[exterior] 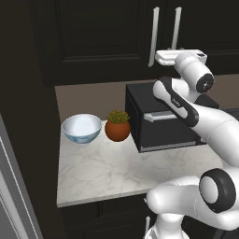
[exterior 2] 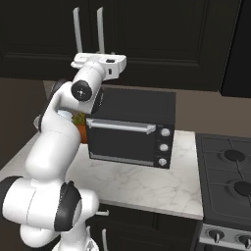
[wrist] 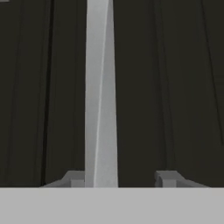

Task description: Pick the bar soap and bar soap from the cabinet and place them on the counter.

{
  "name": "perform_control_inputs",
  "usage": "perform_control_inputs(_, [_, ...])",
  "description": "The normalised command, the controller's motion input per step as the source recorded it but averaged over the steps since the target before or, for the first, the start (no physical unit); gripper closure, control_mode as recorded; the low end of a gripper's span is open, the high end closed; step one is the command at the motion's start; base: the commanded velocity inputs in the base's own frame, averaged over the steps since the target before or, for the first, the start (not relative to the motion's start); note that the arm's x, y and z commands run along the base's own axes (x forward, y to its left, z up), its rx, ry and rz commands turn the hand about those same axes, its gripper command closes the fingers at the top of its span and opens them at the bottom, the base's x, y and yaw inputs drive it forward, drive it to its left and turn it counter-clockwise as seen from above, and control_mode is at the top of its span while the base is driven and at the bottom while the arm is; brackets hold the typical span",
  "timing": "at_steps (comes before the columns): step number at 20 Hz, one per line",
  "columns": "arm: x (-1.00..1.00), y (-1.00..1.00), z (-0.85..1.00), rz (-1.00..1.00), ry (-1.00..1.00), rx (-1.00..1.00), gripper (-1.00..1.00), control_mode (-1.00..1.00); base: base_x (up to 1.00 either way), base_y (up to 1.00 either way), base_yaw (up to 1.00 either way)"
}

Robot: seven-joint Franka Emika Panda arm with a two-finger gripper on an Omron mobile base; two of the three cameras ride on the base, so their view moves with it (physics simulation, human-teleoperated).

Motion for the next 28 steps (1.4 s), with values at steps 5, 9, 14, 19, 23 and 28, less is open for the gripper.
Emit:
perform_control_inputs(5, [0.01,0.03,-0.07,0.0,0.02,0.0,1.0,-1.0,0.0,0.0,0.0])
perform_control_inputs(9, [0.0,0.09,-0.07,0.0,0.0,0.0,1.0,-1.0,0.0,0.0,0.0])
perform_control_inputs(14, [0.0,0.06,-0.01,0.0,0.02,0.03,1.0,-1.0,0.0,0.0,0.0])
perform_control_inputs(19, [0.0,0.0,0.0,0.0,0.13,0.05,1.0,-1.0,0.0,0.0,0.0])
perform_control_inputs(23, [0.0,-0.08,0.0,0.01,0.25,0.06,1.0,-1.0,0.0,0.0,0.0])
perform_control_inputs(28, [0.0,-0.15,0.0,0.03,0.23,0.07,1.0,-1.0,0.0,0.0,0.0])
